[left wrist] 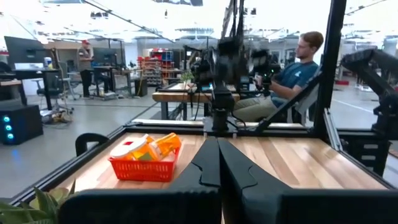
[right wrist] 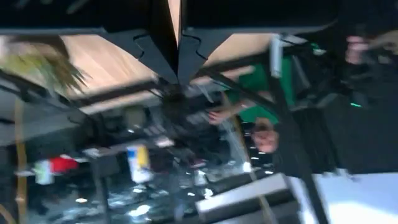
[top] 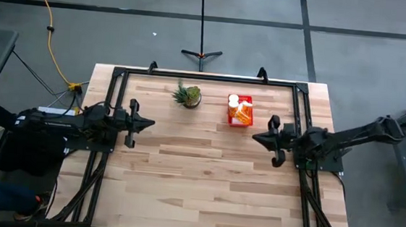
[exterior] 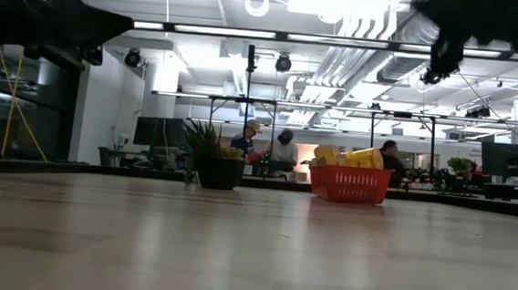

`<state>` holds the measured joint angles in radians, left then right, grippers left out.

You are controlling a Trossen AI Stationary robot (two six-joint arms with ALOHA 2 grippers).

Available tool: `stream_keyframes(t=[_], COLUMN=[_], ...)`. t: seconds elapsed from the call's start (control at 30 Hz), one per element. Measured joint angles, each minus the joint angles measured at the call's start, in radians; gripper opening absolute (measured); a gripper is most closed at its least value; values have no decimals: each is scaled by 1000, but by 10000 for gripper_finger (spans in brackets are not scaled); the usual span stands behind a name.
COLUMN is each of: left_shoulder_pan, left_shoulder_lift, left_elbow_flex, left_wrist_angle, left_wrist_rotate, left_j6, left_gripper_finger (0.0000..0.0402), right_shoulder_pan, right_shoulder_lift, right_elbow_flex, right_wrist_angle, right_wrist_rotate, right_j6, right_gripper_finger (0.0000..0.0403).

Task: Pick and place pill bottles into a basket
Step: Return to Home Position

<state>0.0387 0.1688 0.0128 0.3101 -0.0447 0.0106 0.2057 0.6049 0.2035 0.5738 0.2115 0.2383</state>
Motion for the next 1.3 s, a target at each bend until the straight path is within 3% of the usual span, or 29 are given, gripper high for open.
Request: stream_keyframes(t=[0.17, 0.3, 0.47, 0.77, 0.93, 1.3], left_shoulder_pan=[0, 0, 0, 0, 0, 0], left_shoulder_lift=[-19, -51, -128, -163, -163, -162], left_elbow_flex=[0, 0, 0, 1, 1, 1], left_wrist_angle=[-33, -118, -163, -216, -220, -277], left_wrist_rotate=[-1, -5, -8, 18, 54, 75], left_j6=[-12, -3, -15, -23, -27, -53], left_gripper_finger=[22, 22, 22, 22, 22, 22], right_shoulder_pan=[-35, -90, -189, -218, -218, -218], right_shoulder_lift=[-19, -92, -250, -593, -588, -601], right_elbow_flex=[-194, -181, -193, -194, -194, -194], right_wrist_angle=[202, 50, -80, -425, -510, -503], right_wrist_rotate=[39, 8, -84, -52, -30, -19], right_j6=[-59, -104, -46, -16, -3, -30], right_gripper_finger=[1, 0, 0, 0, 0, 0])
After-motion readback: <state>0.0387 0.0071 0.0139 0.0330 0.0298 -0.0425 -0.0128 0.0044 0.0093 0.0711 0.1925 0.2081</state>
